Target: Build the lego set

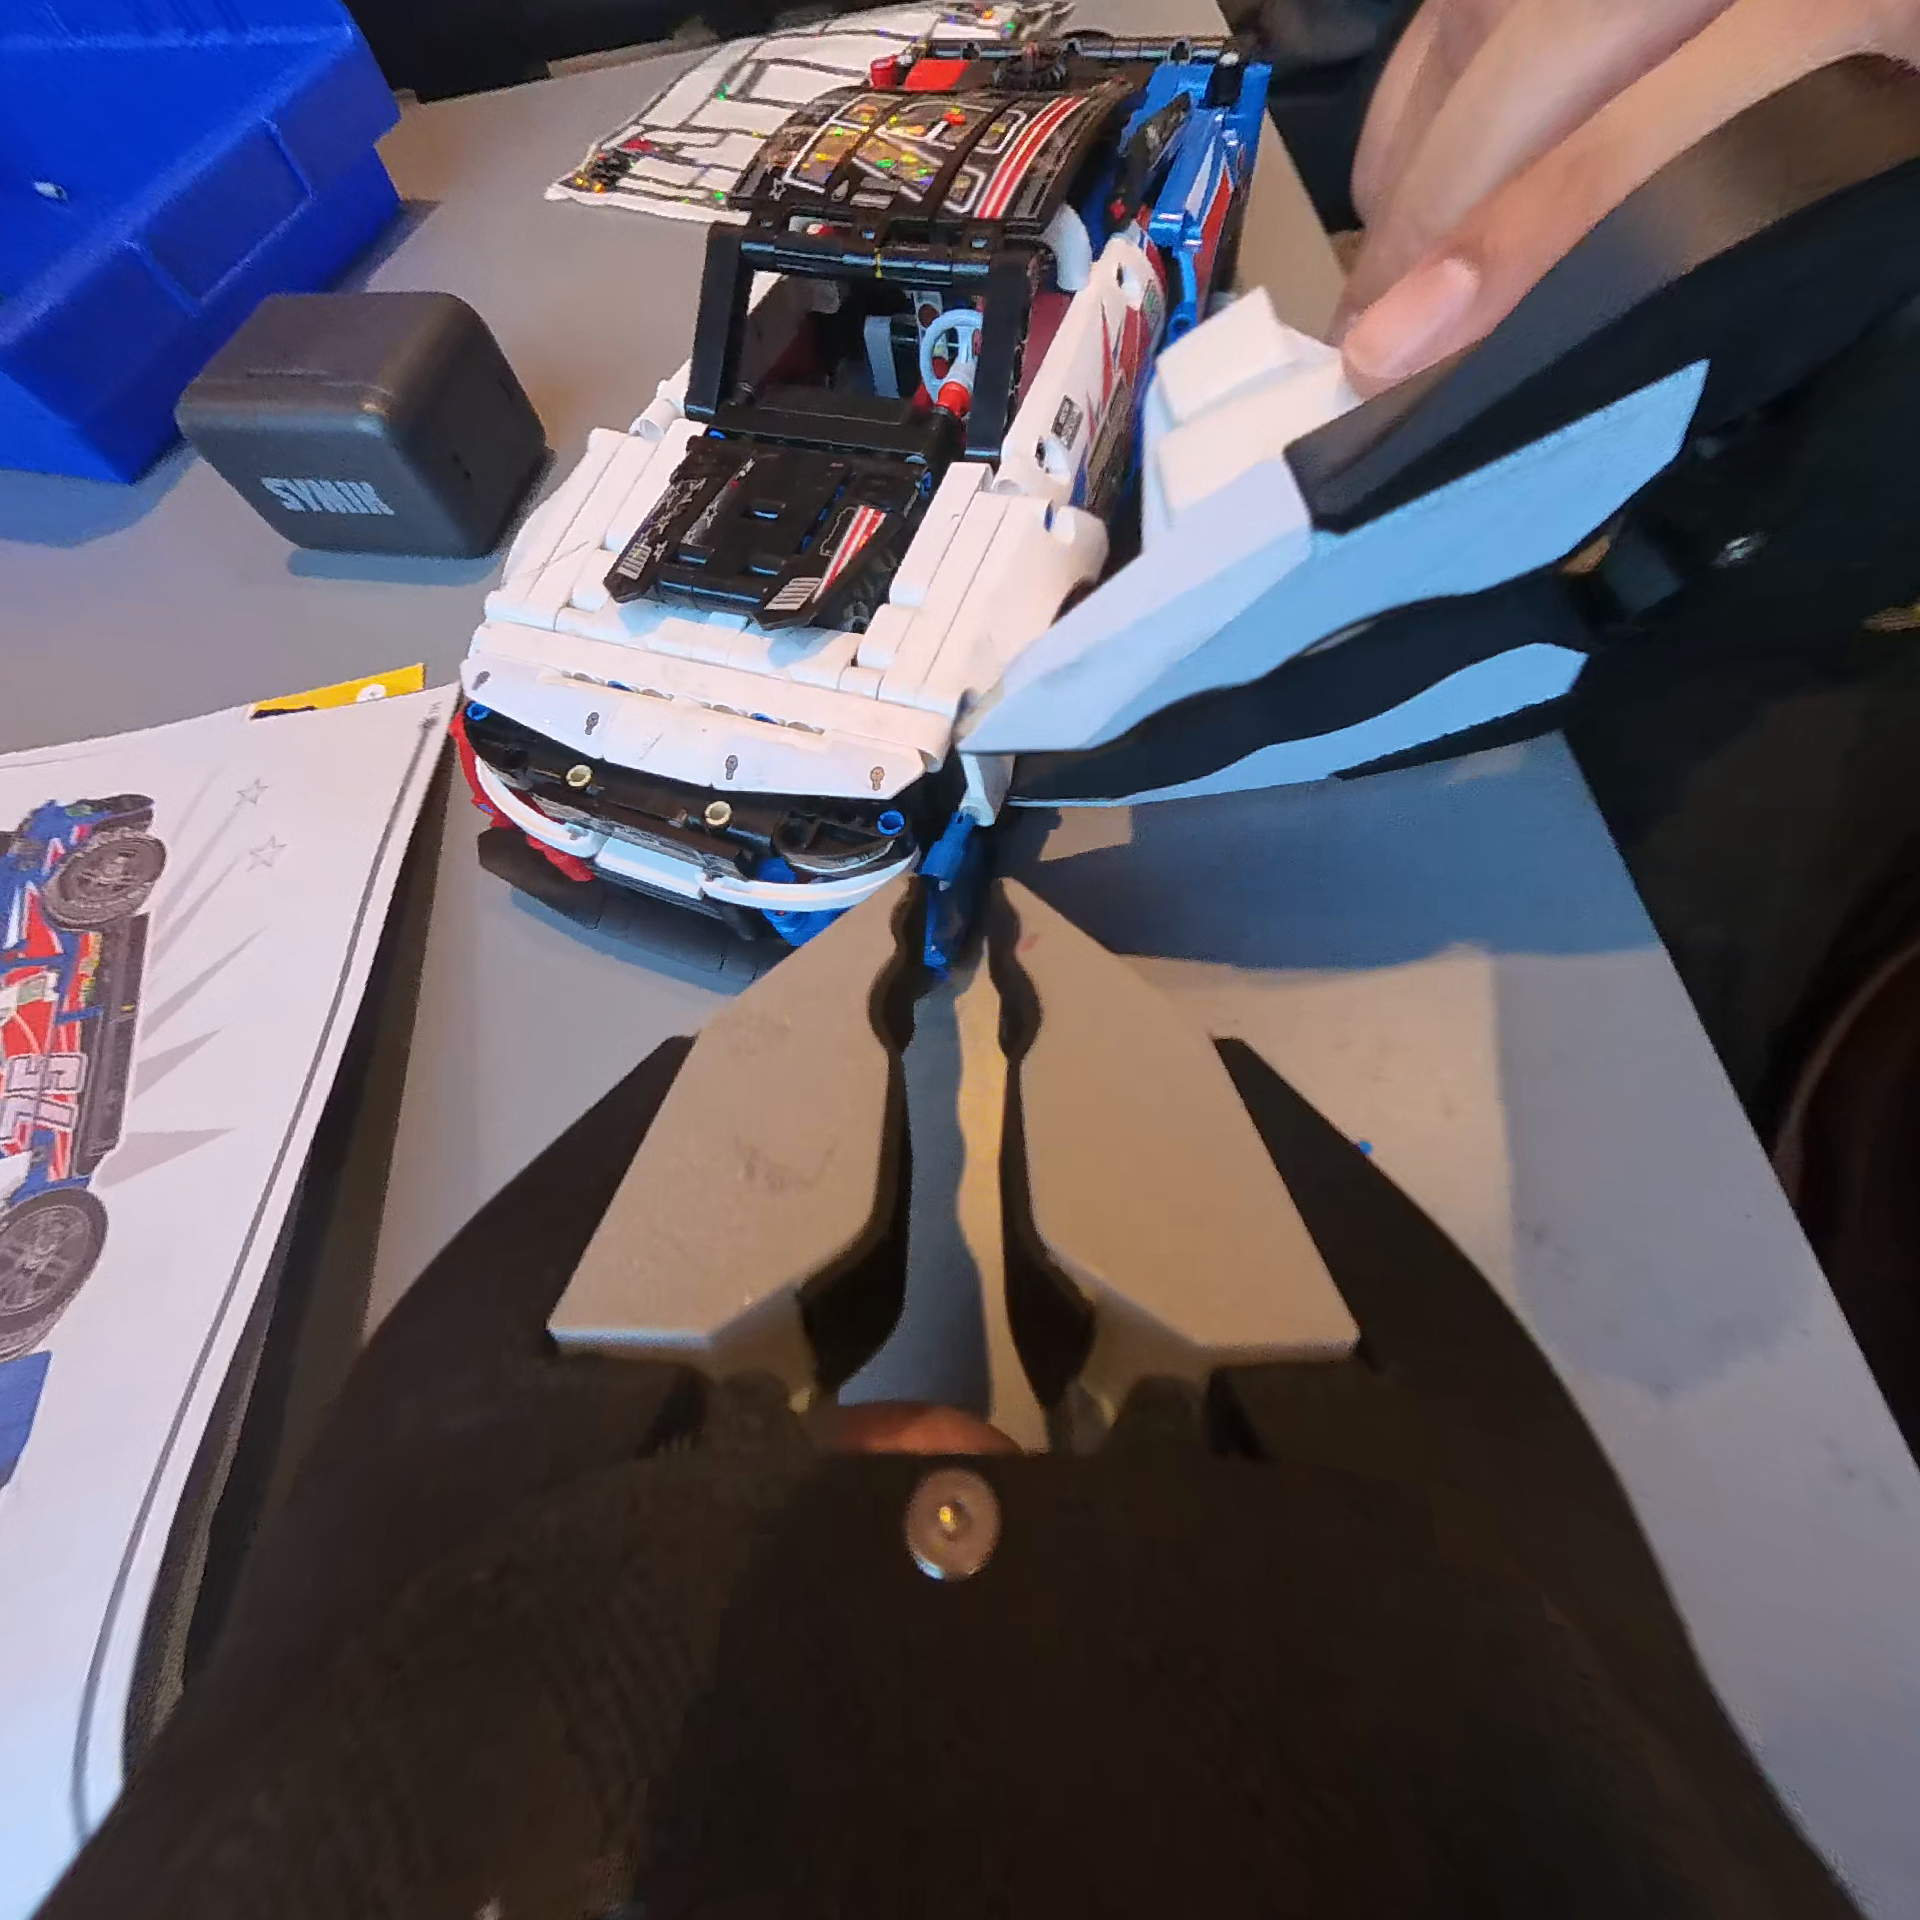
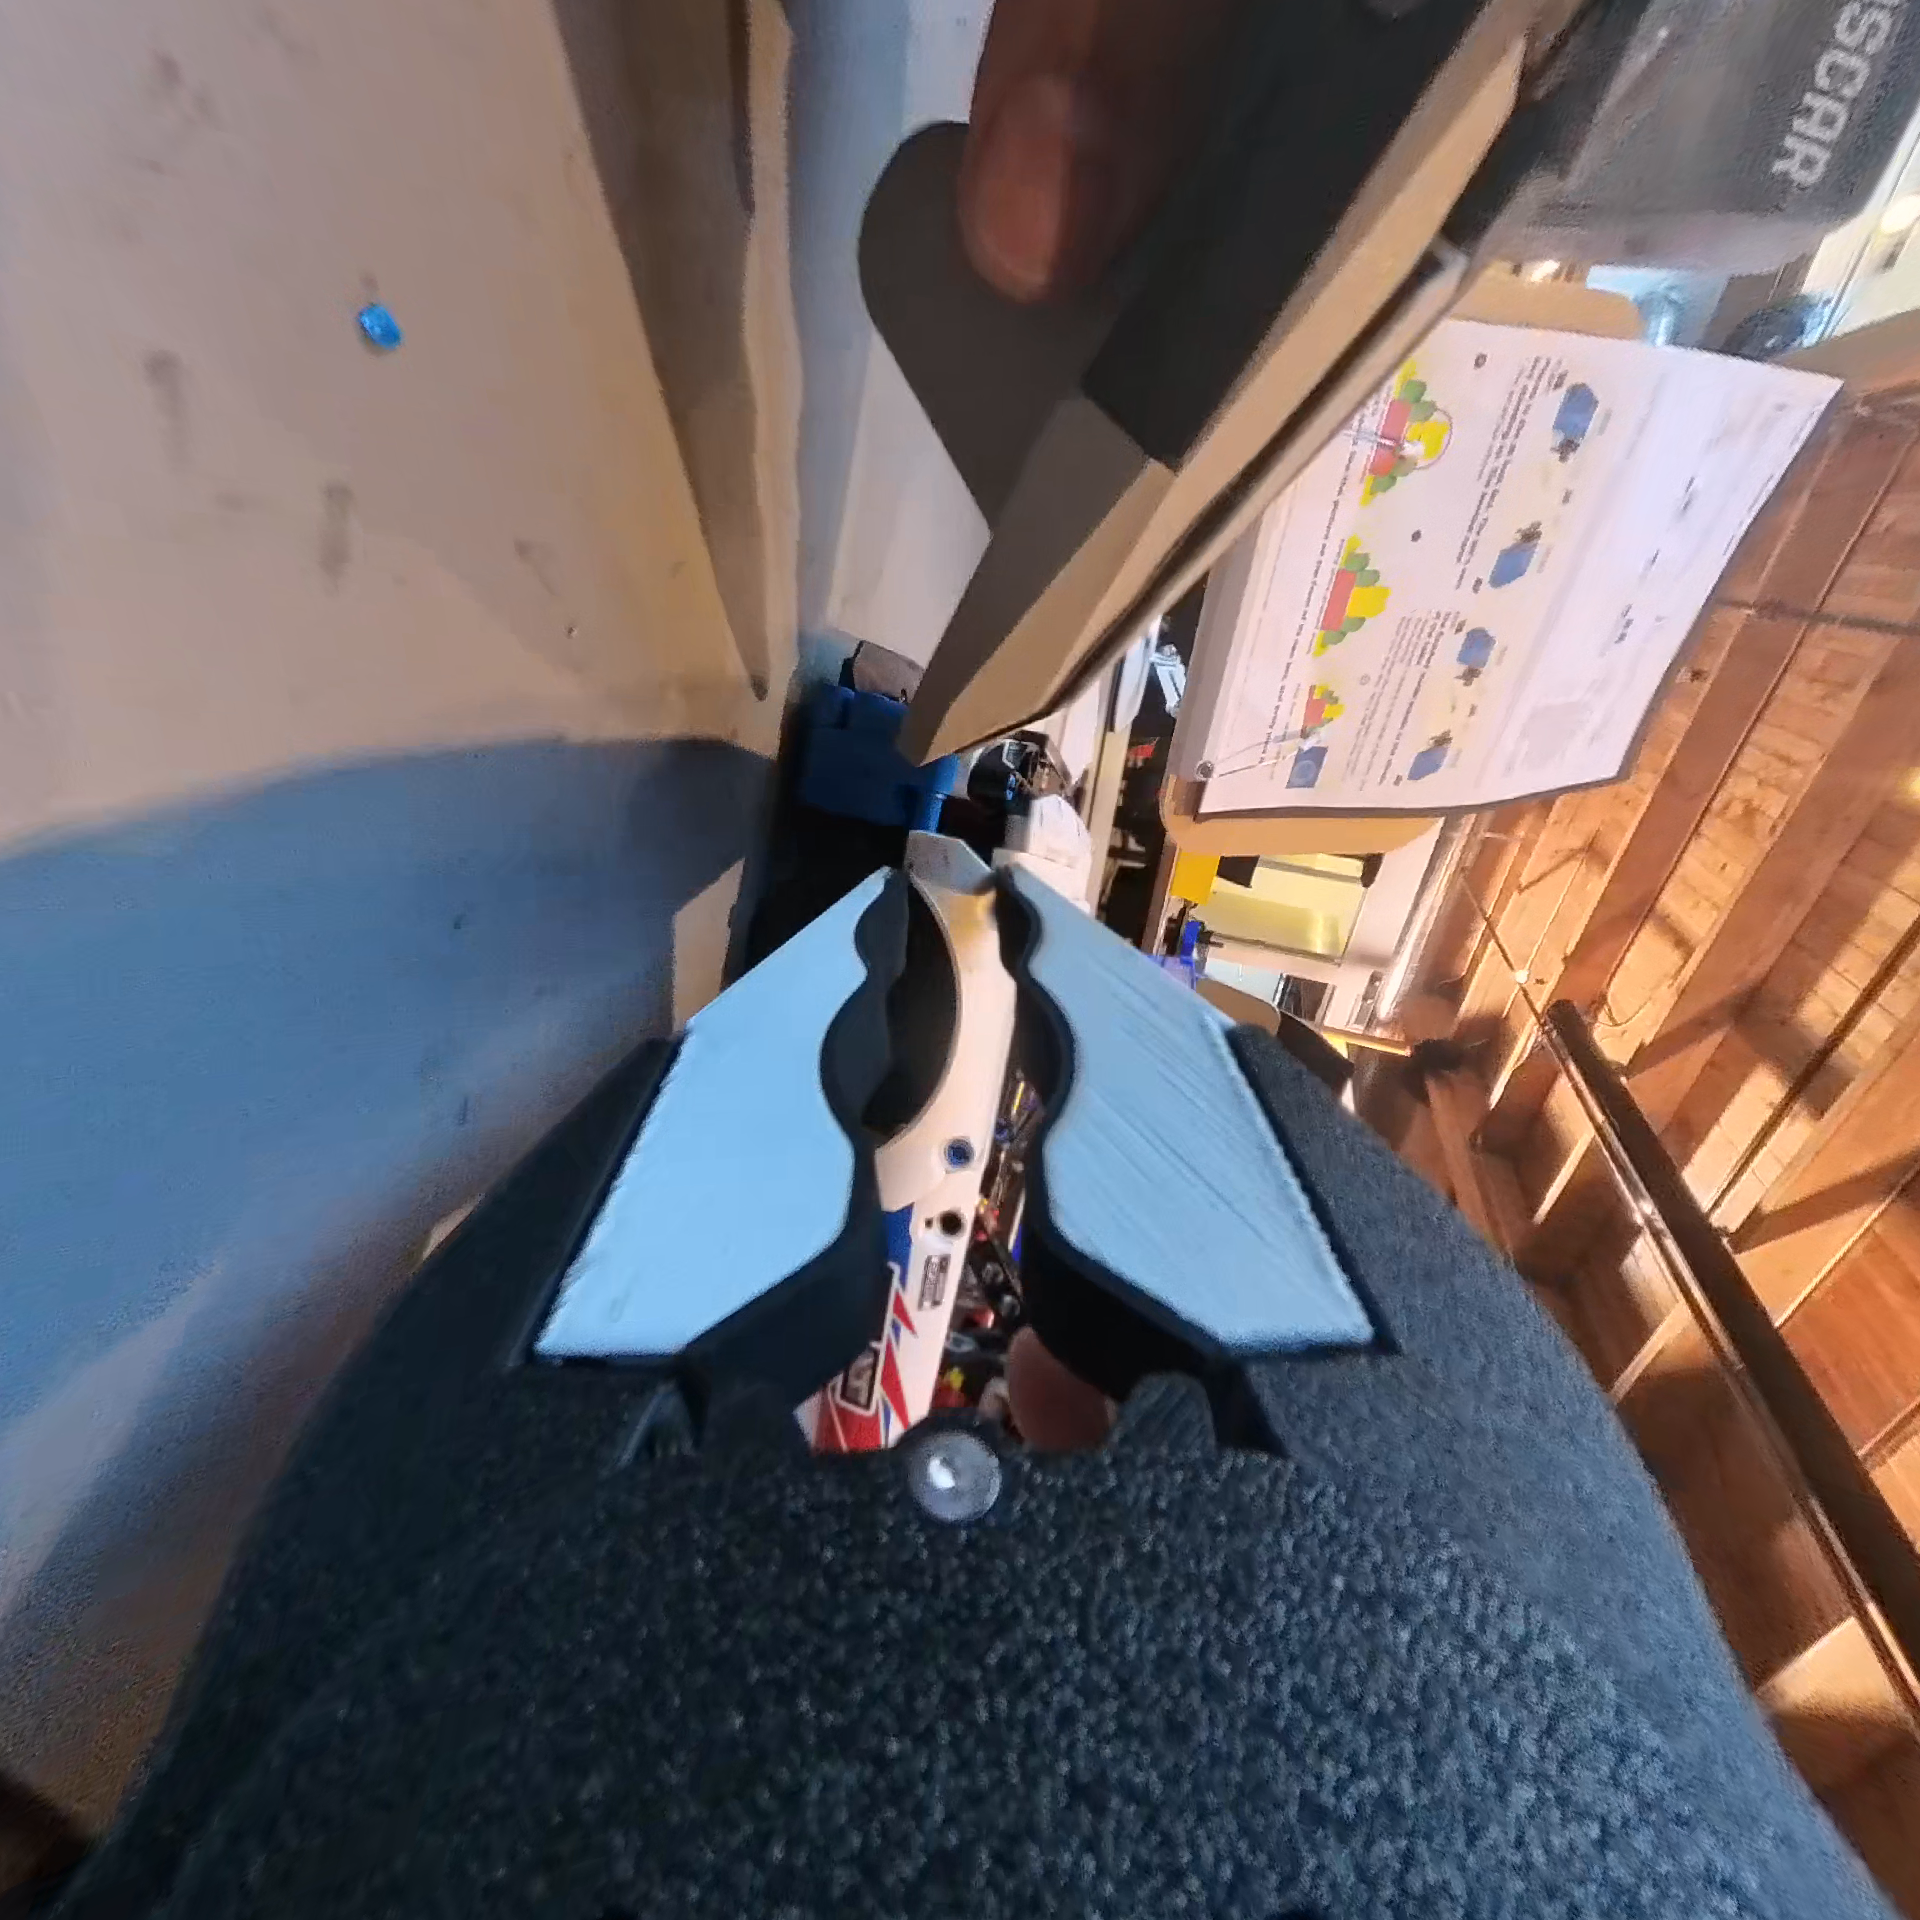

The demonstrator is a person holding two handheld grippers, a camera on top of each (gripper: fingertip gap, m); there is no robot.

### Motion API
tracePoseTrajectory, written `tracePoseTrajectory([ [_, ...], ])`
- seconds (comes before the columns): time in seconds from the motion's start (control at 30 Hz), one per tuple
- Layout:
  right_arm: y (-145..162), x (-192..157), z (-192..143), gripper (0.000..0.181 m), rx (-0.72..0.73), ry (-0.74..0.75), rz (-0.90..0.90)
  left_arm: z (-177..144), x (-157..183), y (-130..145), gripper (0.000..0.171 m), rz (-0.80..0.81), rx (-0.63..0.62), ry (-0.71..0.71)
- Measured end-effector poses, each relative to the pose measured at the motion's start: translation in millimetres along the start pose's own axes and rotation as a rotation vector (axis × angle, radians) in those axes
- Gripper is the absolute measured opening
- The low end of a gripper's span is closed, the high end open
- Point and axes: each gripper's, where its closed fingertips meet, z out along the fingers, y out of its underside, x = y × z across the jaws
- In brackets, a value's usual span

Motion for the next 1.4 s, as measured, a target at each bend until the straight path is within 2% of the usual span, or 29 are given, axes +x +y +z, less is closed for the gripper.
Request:
tracePoseTrajectory([
  [0.1,0,-1,1,0.012,0.008,0.008,-0.032,1,-3,3,0.000,-0.022,-0.018,0.005],
  [0.3,2,0,1,0.011,-0.023,0.026,-0.056,0,-1,2,0.000,-0.030,-0.008,0.063],
  [0.43,3,0,1,0.011,-0.020,0.017,-0.013,-15,-5,-19,0.000,0.044,0.099,0.006],
  [0.57,2,0,1,0.011,-0.021,0.016,0.003,-8,-6,-14,0.007,0.166,0.029,-0.034],
  [0.67,2,0,1,0.011,-0.015,0.023,0.004,-3,-3,-10,0.026,0.178,0.008,-0.044],
  [0.77,2,0,0,0.011,-0.013,0.023,0.021,-3,-10,-8,0.023,0.231,0.010,-0.128],
  [0.83,2,0,0,0.011,-0.012,0.026,0.028,-1,-16,-8,0.022,0.210,0.010,-0.161],
  [1.0,2,0,1,0.011,-0.008,0.032,0.027,-1,-20,-8,0.031,0.146,0.018,-0.133],
  [1.1,2,1,0,0.011,-0.010,0.029,0.049,-15,-22,-8,0.024,0.154,0.040,-0.101],
  [1.2,2,1,0,0.011,-0.009,0.027,0.060,-20,-25,5,0.037,0.121,-0.021,-0.060],
  [1.37,1,1,1,0.012,-0.012,0.031,0.055,-1,-25,10,0.048,0.074,-0.053,-0.057],
  [1.4,1,1,1,0.011,-0.013,0.032,0.053,3,-28,12,0.045,0.069,-0.064,-0.065],
])
